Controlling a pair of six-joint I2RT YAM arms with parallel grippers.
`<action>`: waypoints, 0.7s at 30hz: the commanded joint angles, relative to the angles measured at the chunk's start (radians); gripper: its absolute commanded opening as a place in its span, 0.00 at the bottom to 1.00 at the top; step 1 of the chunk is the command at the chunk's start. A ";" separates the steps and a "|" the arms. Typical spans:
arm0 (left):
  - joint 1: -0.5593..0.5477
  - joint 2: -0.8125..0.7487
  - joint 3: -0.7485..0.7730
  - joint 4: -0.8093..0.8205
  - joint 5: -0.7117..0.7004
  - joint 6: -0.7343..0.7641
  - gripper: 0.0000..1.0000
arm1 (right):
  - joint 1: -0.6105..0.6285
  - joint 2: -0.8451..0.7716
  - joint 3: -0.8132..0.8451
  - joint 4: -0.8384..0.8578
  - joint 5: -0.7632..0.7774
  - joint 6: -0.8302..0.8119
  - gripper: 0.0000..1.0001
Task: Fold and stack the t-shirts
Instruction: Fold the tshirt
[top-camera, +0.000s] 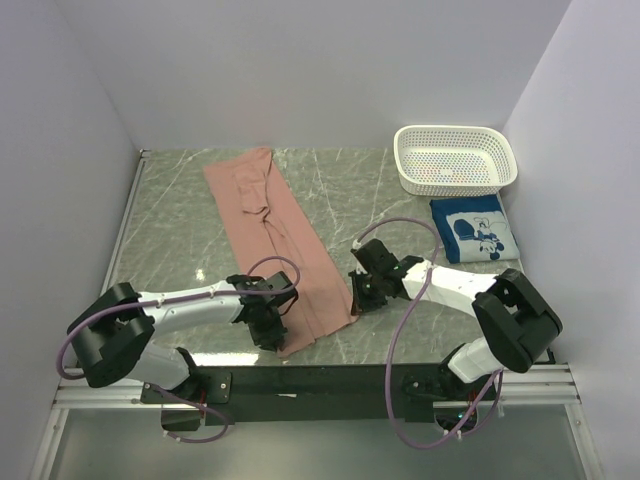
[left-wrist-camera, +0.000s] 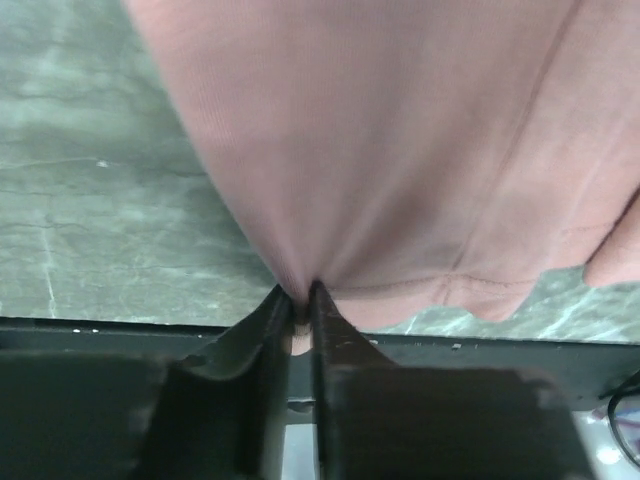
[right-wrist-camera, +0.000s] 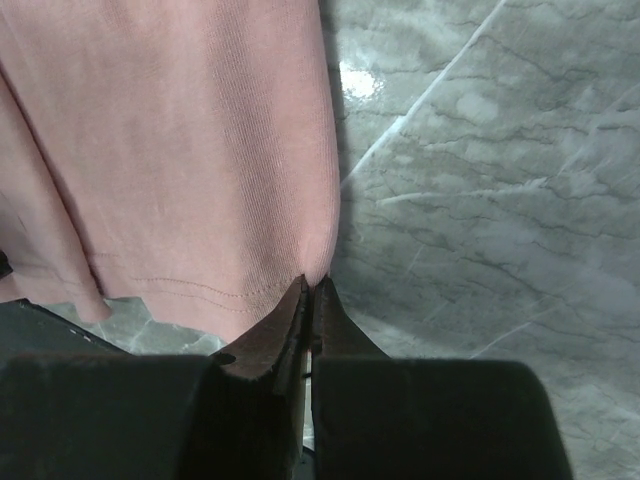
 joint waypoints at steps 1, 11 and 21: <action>-0.022 0.018 0.009 -0.010 0.044 0.010 0.13 | 0.017 -0.008 -0.016 -0.011 0.008 0.010 0.00; -0.104 -0.098 -0.018 -0.124 0.100 0.000 0.01 | 0.060 -0.205 -0.131 -0.190 0.011 0.030 0.00; -0.099 -0.297 -0.038 -0.162 0.156 -0.015 0.01 | 0.085 -0.303 0.036 -0.390 -0.003 0.033 0.00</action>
